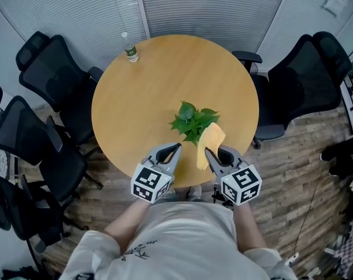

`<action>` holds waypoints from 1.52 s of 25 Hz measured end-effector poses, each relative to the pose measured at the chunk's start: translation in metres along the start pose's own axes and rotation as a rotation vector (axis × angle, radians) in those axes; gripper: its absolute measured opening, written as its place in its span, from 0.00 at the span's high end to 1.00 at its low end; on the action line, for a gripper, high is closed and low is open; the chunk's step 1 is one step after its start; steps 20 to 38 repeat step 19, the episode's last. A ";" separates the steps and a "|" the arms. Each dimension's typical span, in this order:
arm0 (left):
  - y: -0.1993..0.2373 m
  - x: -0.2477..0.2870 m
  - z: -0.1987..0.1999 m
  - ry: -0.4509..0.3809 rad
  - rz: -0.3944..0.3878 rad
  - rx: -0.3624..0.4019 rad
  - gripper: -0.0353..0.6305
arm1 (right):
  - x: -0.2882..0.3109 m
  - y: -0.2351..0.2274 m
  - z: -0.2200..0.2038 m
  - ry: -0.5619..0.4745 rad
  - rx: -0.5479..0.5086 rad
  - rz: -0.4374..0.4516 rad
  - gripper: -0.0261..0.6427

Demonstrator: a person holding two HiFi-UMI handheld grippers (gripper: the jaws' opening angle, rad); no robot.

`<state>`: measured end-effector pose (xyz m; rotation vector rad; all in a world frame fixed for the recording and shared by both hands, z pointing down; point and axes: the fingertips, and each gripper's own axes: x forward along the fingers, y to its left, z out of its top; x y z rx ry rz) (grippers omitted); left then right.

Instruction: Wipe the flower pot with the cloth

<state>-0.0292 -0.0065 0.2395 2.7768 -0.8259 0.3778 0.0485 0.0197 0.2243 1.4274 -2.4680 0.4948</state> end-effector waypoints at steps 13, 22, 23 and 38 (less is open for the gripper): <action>-0.004 0.003 0.002 -0.013 -0.001 -0.014 0.93 | -0.003 -0.005 0.000 -0.005 0.011 0.005 0.89; -0.004 0.005 0.004 -0.013 -0.002 -0.008 0.93 | -0.002 -0.006 0.001 -0.006 0.009 0.013 0.89; -0.004 0.005 0.004 -0.013 -0.002 -0.008 0.93 | -0.002 -0.006 0.001 -0.006 0.009 0.013 0.89; -0.004 0.005 0.004 -0.013 -0.002 -0.008 0.93 | -0.002 -0.006 0.001 -0.006 0.009 0.013 0.89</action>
